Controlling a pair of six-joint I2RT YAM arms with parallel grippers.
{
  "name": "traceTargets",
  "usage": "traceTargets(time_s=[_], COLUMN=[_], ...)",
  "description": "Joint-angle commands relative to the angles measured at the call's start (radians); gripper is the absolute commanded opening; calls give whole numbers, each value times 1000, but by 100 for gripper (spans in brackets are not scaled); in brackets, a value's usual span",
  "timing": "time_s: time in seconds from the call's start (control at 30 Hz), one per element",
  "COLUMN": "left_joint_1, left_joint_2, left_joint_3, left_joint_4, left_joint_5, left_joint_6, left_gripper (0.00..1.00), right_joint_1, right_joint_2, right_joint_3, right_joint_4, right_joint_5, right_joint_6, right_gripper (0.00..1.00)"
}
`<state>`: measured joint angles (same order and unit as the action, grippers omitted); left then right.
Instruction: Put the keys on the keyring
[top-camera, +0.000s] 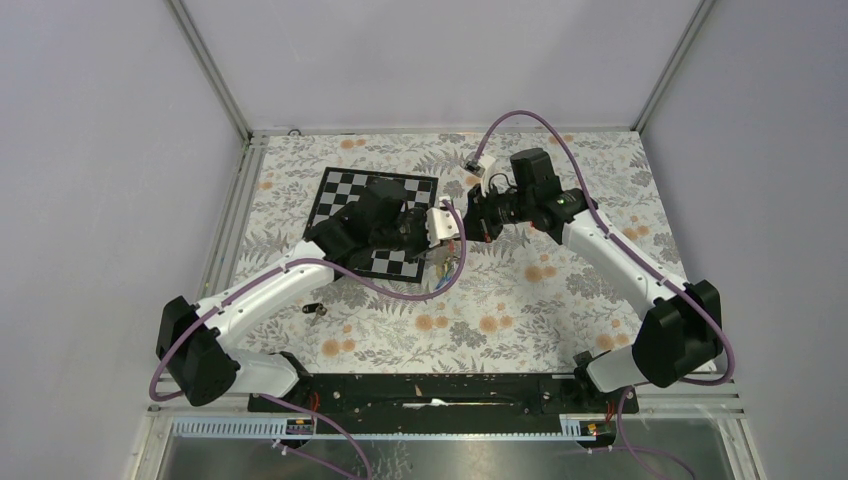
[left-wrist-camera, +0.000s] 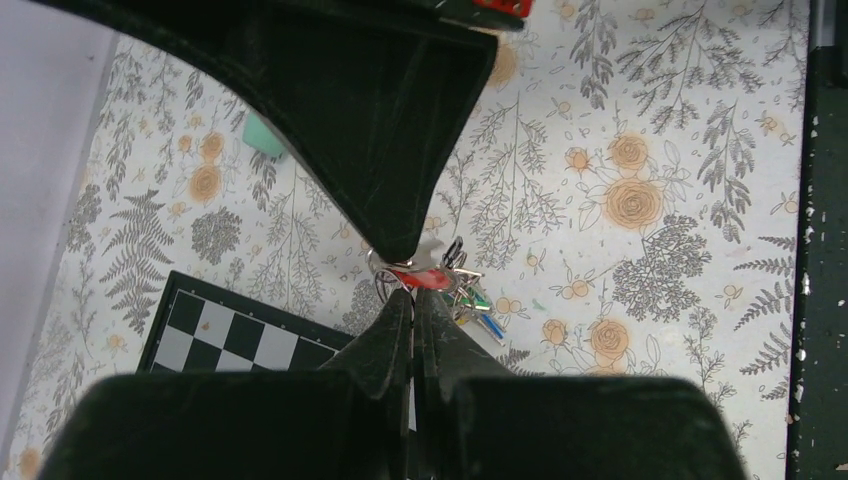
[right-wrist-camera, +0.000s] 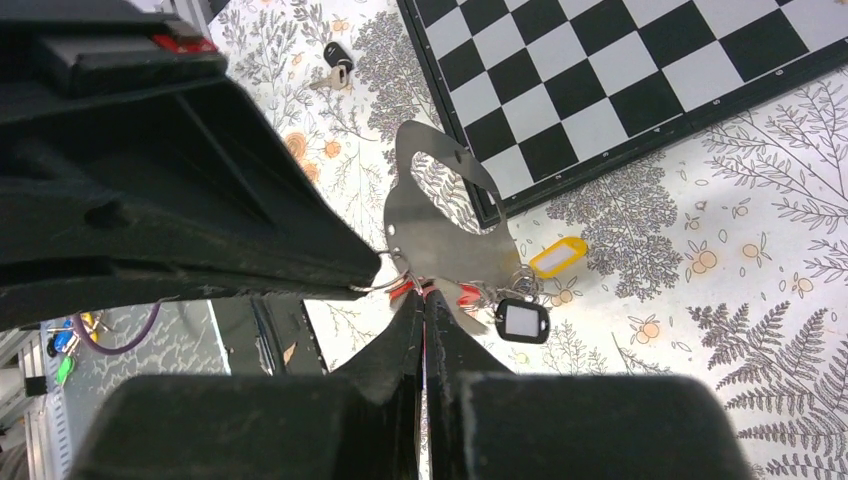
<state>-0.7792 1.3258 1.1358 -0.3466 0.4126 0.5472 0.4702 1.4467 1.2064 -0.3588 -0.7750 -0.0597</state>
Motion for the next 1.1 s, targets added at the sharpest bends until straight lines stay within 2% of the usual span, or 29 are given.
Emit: traceTargets(time_s=[0.0, 0.37, 0.63, 0.8, 1.07], left_joint_1=[-25, -23, -7, 11, 55], left_joint_2=[-16, -26, -39, -30, -10], left_joint_3=[4, -1, -2, 16, 39], left_joint_4=[25, 13, -6, -13, -29], left_joint_5=[178, 197, 254, 315, 431], left_joint_6=[-18, 3, 26, 21, 26], left_gripper=[0, 0, 0, 0, 0], right_joint_1=[-23, -23, -25, -25, -25], right_joint_2=[17, -3, -90, -123, -150], right_joint_3=[30, -4, -72, -111, -151], right_joint_4=[70, 95, 73, 63, 52], right_joint_5=[114, 50, -63, -107, -91], right_joint_6=[-7, -28, -192, -237, -278], right_gripper=[0, 0, 0, 9, 19])
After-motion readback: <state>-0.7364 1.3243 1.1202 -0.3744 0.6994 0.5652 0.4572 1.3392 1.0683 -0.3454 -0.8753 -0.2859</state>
